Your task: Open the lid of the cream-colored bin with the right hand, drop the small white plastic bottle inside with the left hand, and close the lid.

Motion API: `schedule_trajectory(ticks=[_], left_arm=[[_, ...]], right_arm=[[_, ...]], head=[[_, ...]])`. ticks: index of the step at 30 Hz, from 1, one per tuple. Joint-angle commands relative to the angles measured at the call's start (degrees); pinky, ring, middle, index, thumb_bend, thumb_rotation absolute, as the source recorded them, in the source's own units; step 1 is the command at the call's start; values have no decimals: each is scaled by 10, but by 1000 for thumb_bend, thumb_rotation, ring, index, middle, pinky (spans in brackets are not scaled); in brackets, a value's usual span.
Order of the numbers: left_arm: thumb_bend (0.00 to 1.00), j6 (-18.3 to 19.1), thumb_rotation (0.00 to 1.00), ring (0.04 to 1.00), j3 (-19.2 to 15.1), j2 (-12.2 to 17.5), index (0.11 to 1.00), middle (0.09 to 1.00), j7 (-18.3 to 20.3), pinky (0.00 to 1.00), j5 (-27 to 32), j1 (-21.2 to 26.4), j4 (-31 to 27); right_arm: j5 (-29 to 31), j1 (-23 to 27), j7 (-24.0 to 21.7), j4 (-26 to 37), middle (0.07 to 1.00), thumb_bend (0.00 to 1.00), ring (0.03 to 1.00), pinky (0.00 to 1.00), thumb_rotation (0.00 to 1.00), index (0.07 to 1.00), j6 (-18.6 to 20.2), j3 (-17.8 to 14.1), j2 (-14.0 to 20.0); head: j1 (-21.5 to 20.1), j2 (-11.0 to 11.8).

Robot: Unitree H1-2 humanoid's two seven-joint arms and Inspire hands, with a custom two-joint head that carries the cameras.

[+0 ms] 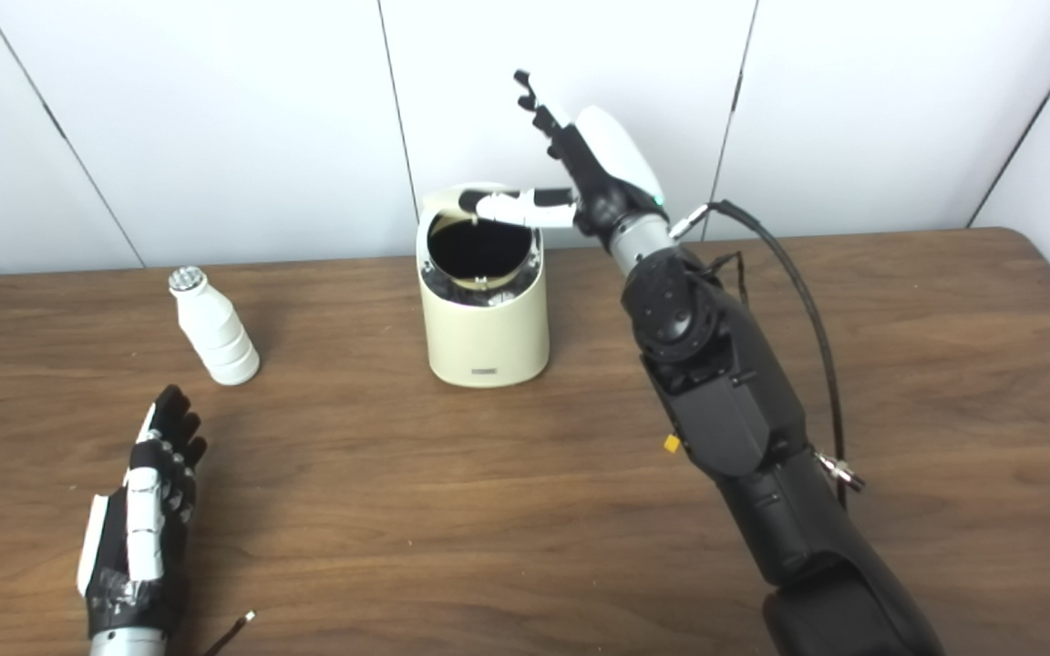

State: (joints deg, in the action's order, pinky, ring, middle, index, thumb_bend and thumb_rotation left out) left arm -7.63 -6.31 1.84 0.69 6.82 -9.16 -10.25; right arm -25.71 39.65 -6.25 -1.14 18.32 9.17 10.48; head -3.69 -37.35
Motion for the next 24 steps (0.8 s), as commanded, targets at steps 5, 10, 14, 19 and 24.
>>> schedule_trajectory(ticks=[5, 10, 14, 19, 24], left_arm=[[557, 0, 953, 989, 4, -11, 985, 988, -2, 1000, 8, -7, 12], [561, 0, 953, 983, 1, -9, 984, 987, -1, 1000, 12, -5, 13], [562, -4, 946, 985, -2, -3, 984, 987, 4, 1000, 20, -2, 20], [561, -7, 937, 982, -6, 4, 986, 988, 7, 1000, 25, 2, 25], [546, 0, 939, 984, -9, 7, 997, 990, 5, 1000, 29, 4, 24]], right_arm=[[43, -40, -21, 89, 946, 662, 928, 826, 561, 967, 55, -32, 0], [72, -102, -29, 139, 951, 625, 918, 834, 652, 960, 73, -50, 6], [116, -156, -33, 176, 964, 577, 925, 845, 684, 968, 79, -79, 3], [205, -214, -36, 207, 972, 505, 965, 978, 751, 983, 84, -131, -19], [243, -253, -27, 217, 981, 555, 987, 1000, 855, 977, 79, -151, -22]], head=[[-1, 1], [-1, 1], [-5, 1], [-11, 1], [-13, 1]])
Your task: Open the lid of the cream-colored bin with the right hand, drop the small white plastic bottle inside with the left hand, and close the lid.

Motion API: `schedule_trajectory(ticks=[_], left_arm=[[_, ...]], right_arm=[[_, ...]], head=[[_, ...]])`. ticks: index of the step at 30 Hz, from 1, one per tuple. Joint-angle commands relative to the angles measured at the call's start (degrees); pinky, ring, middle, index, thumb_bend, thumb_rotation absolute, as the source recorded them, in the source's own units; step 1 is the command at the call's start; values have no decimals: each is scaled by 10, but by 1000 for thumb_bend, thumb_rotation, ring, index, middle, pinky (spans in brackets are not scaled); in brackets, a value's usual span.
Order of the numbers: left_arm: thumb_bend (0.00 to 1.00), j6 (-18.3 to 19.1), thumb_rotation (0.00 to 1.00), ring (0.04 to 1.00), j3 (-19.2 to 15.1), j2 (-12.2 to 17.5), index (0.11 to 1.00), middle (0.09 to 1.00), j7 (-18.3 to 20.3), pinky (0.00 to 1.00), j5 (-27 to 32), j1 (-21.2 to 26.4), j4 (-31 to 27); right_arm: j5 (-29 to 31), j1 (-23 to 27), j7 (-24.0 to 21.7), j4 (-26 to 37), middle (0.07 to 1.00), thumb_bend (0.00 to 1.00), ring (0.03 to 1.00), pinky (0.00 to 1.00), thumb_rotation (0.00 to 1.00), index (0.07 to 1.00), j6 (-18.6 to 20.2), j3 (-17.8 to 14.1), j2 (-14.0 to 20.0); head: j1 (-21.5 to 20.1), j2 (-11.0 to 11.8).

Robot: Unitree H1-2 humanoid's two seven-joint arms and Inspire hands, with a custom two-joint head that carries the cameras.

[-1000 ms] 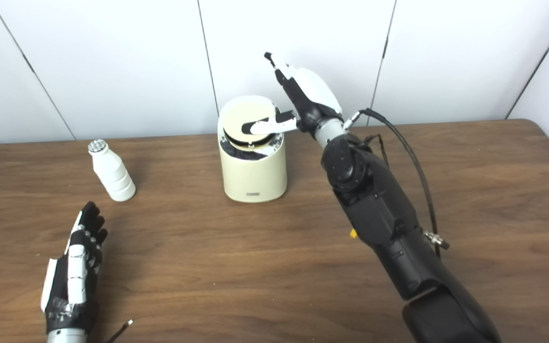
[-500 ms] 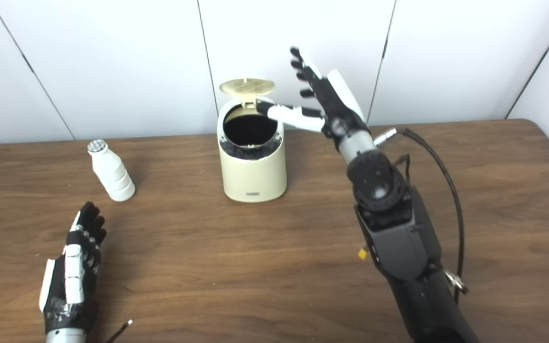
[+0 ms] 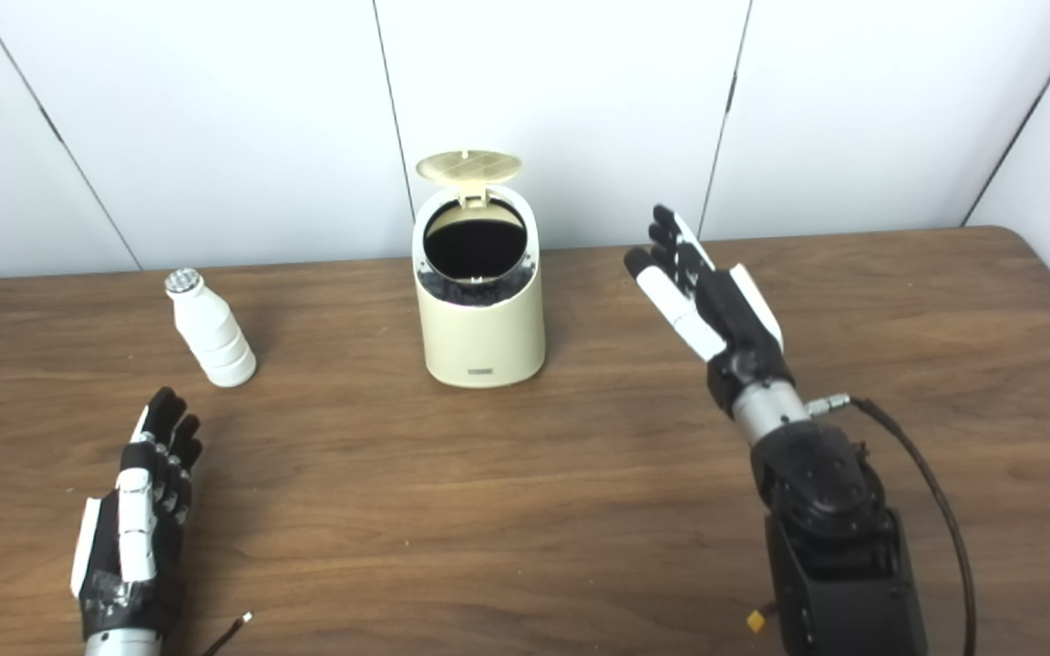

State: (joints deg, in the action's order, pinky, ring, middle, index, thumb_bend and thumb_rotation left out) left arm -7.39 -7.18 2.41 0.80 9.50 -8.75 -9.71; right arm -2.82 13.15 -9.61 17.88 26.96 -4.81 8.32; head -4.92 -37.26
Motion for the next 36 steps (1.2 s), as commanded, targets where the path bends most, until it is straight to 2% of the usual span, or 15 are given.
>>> schedule_trajectory(ticks=[1, 2, 6, 11, 17, 23, 29, 36], left_arm=[[538, -1, 941, 985, -1, 2, 999, 992, 3, 1000, 3, 0, 18], [545, 2, 937, 984, -2, 2, 999, 990, 1, 1000, 2, 0, 17], [543, 12, 929, 986, -5, 3, 1000, 996, 0, 1000, 6, 0, 11], [534, 13, 933, 986, -9, 9, 997, 996, 2, 1000, 6, 1, 13], [533, 18, 938, 985, -12, 12, 991, 991, 1, 1000, 8, 1, 8], [524, 21, 932, 980, -14, 12, 982, 983, 2, 1000, 13, 1, 5], [538, 17, 918, 979, -12, 10, 979, 980, 0, 1000, 5, 0, 4], [544, -4, 929, 966, -4, 2, 978, 978, -2, 977, -12, -2, 17]], right_arm=[[20, 5, 10, 25, 979, 602, 989, 1000, 886, 973, -11, -14, -2], [30, -2, 14, 20, 978, 650, 990, 997, 892, 968, -20, -20, -6], [61, -30, 20, 5, 987, 684, 994, 991, 907, 975, -46, -34, -18], [96, -60, 25, -16, 998, 624, 1000, 1000, 949, 967, -107, -44, -36], [107, -84, 34, -47, 994, 633, 1000, 1000, 997, 955, -169, -43, -50], [116, -109, 40, -62, 992, 632, 1000, 1000, 1000, 970, -207, -47, -57], [119, -122, 45, -74, 989, 629, 1000, 1000, 999, 970, -224, -45, -53], [125, -123, 40, -114, 993, 606, 1000, 1000, 989, 974, -264, -45, -39]], head=[[-1, 0], [-1, -1], [-3, -4], [-3, -5], [-6, -8], [-7, -10], [26, -9], [90, 1]])
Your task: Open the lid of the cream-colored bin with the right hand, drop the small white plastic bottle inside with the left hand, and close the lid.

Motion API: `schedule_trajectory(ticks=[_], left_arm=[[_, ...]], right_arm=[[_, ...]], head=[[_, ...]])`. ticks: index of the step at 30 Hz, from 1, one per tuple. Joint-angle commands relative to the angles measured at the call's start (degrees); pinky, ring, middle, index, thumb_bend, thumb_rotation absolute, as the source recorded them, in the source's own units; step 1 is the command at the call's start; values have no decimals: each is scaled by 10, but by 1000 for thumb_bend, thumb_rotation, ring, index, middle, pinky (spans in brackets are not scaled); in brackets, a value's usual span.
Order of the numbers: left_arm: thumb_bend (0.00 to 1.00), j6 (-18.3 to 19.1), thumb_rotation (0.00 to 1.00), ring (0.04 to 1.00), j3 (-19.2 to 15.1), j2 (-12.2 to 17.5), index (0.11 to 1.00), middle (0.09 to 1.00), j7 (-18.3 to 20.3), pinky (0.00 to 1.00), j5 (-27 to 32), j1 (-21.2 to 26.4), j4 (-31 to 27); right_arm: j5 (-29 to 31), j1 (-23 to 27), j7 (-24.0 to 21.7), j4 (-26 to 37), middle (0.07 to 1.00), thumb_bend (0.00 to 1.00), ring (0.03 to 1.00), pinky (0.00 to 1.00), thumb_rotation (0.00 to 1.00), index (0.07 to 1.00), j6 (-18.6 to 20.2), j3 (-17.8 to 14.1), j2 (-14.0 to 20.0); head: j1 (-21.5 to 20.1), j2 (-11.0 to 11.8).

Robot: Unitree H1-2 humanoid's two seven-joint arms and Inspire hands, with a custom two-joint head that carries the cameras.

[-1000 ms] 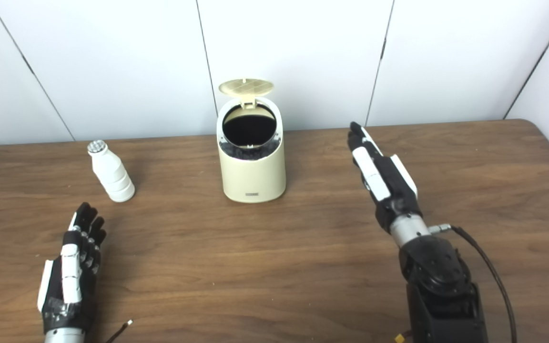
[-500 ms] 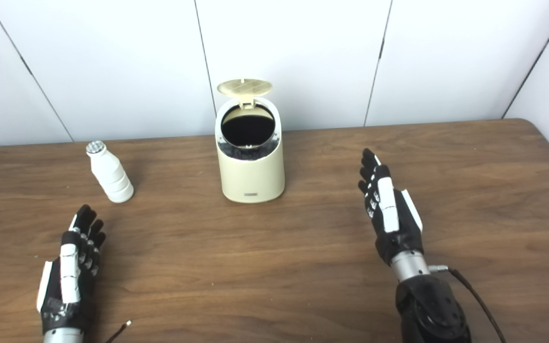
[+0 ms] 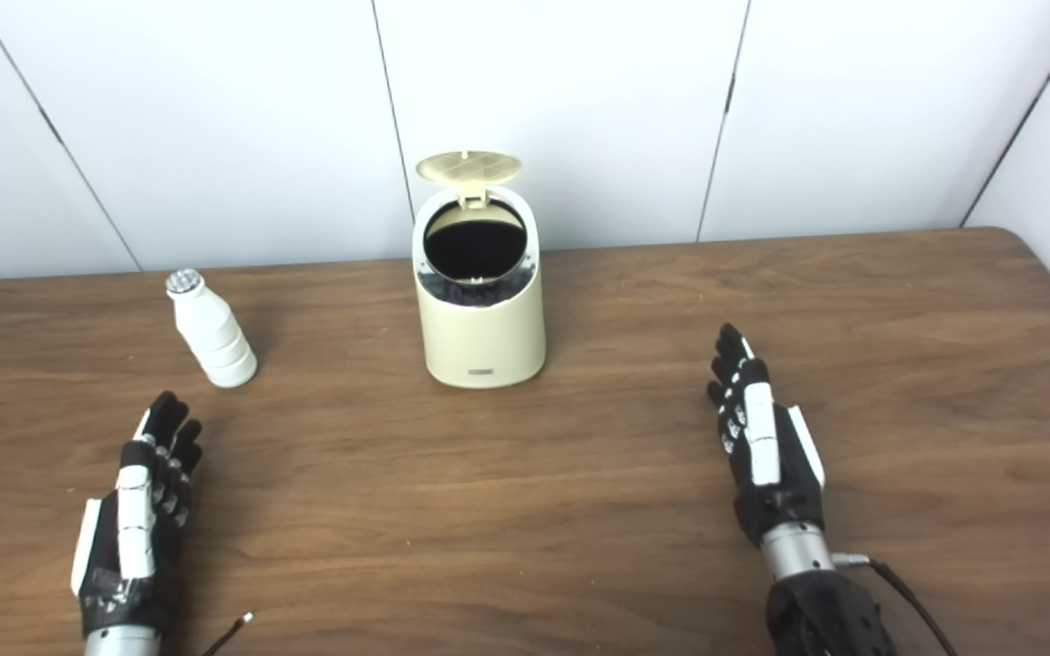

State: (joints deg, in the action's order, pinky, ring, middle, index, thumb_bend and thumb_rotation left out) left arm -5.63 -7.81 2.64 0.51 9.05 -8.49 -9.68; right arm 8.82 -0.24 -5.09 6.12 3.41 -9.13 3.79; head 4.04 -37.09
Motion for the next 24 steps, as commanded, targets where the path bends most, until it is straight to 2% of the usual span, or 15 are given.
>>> schedule_trajectory(ticks=[1, 4, 8, 12, 14, 17, 20, 24], left_arm=[[552, -27, 914, 955, 2, -2, 973, 972, 0, 947, -8, -5, 21], [555, -39, 906, 941, 4, -8, 968, 964, 0, 919, -11, -5, 30], [537, -50, 863, 937, 8, -20, 965, 961, -11, 905, -29, -4, 33], [595, -58, 719, 933, 14, -23, 952, 952, -15, 882, -53, -6, 34], [658, -68, 586, 915, 15, -23, 943, 941, -16, 866, -62, -4, 38], [677, -82, 462, 903, 18, -27, 942, 931, -19, 831, -74, -2, 30], [707, -93, 408, 908, 18, -27, 941, 927, -21, 840, -83, 0, 21], [739, -51, 342, 897, 10, -32, 923, 912, -46, 825, -116, 4, -27]], right_arm=[[12, 12, -8, -9, 996, 605, 1000, 1000, 995, 979, -39, -3, 10], [22, 15, -16, -32, 1000, 593, 1000, 1000, 1000, 988, -60, -4, 19], [31, 15, -18, -43, 989, 578, 1000, 1000, 984, 979, -67, -2, 25], [31, 12, -18, -39, 987, 607, 1000, 1000, 974, 983, -64, -1, 33], [29, 12, -19, -39, 993, 614, 1000, 1000, 993, 987, -65, 0, 39], [36, 12, -19, -29, 989, 602, 1000, 1000, 1000, 986, -56, 0, 42], [44, 11, -12, -9, 974, 577, 986, 1000, 998, 977, -34, -1, 40], [48, 6, -8, 16, 973, 552, 978, 1000, 1000, 977, -9, -1, 38]], head=[[11, 2], [39, 9], [71, 19], [88, 24], [95, 25], [113, 33], [126, 37], [135, 42]])
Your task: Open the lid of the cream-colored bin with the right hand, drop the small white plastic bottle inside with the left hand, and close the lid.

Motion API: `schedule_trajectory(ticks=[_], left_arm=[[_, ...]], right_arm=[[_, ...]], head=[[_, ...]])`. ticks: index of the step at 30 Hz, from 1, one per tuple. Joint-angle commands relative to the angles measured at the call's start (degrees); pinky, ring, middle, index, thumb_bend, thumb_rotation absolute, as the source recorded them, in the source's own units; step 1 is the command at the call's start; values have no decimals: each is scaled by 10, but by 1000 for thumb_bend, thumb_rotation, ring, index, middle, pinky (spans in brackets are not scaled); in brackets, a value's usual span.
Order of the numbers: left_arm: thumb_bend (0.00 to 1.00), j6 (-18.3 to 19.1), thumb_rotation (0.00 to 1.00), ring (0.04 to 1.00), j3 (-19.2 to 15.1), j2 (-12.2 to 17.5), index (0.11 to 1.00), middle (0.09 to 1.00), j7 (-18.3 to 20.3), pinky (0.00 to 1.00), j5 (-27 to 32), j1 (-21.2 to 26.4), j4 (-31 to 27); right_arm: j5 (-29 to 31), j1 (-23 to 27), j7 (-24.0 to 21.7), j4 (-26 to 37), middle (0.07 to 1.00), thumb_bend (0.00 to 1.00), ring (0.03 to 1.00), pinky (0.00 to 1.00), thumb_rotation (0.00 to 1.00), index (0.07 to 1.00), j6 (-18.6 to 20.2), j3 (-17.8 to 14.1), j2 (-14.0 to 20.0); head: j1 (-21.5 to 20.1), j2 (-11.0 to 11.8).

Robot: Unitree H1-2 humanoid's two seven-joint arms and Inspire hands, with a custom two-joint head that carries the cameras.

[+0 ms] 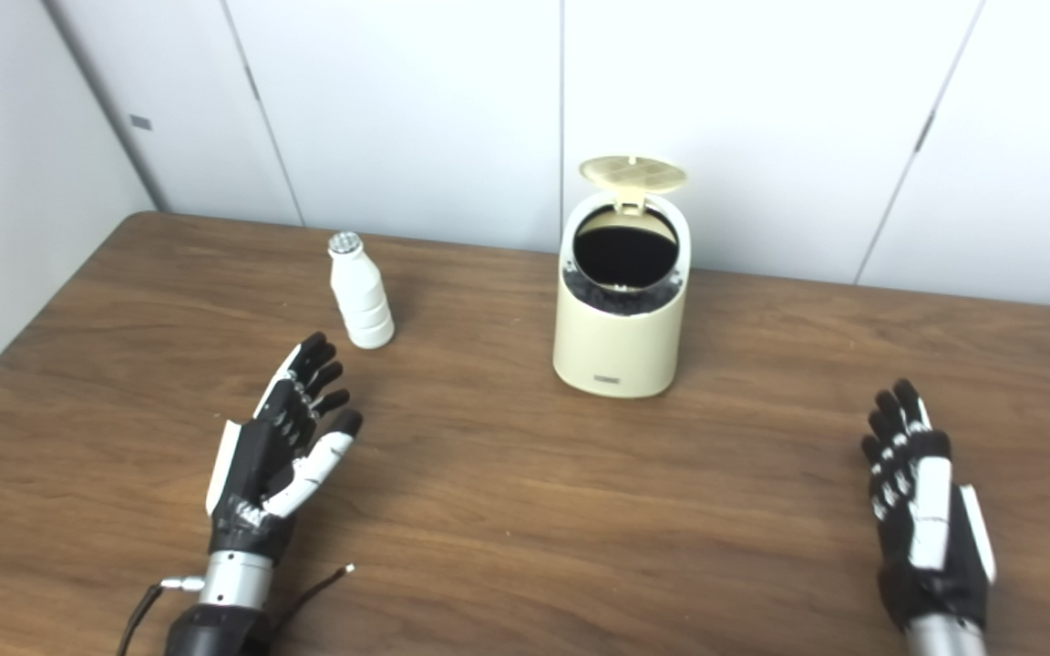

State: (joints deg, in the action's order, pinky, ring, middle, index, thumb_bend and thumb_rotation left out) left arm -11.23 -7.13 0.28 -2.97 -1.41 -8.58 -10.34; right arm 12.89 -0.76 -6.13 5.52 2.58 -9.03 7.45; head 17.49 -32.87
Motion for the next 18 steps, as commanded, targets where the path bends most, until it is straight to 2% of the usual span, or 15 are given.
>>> schedule_trajectory(ticks=[1, 3, 6, 8, 10, 12, 15, 18], left_arm=[[743, 14, 329, 894, 1, -9, 922, 910, -16, 821, -21, 8, -31], [768, 41, 293, 874, -5, -2, 913, 897, -28, 802, -58, 17, -55], [831, 63, 314, 863, -19, 12, 917, 885, -34, 878, -81, 39, -68], [876, 57, 246, 847, -29, 25, 910, 880, -34, 797, -76, 57, -62], [898, 67, 227, 833, -35, 46, 908, 877, -45, 768, -122, 78, -56], [926, 78, 267, 820, -36, 60, 908, 863, -54, 762, -162, 90, -53], [946, 88, 243, 823, -37, 87, 912, 877, -53, 683, -186, 110, -39], [963, 112, 268, 784, -33, 118, 895, 871, -62, 627, -259, 131, -28]], right_arm=[[5, 11, 3, 26, 969, 553, 973, 1000, 996, 973, 4, -1, 2], [5, 10, 4, 36, 975, 551, 981, 1000, 1000, 979, 14, 1, 2], [6, 10, 4, 46, 980, 544, 988, 1000, 1000, 982, 24, 2, 0], [9, 10, 5, 50, 984, 519, 992, 1000, 998, 988, 29, 1, -1], [7, 9, 6, 55, 984, 511, 991, 1000, 999, 989, 33, 3, -1], [4, 9, 7, 57, 986, 517, 989, 1000, 1000, 992, 36, 4, -1], [9, 9, 5, 58, 991, 526, 997, 1000, 1000, 993, 37, 4, -1], [9, 9, 5, 60, 993, 515, 1000, 1000, 1000, 993, 37, 5, -1]], head=[[2, 1], [3, 2], [6, 4], [6, 4], [6, 5], [6, 5], [4, 5], [4, 5]])
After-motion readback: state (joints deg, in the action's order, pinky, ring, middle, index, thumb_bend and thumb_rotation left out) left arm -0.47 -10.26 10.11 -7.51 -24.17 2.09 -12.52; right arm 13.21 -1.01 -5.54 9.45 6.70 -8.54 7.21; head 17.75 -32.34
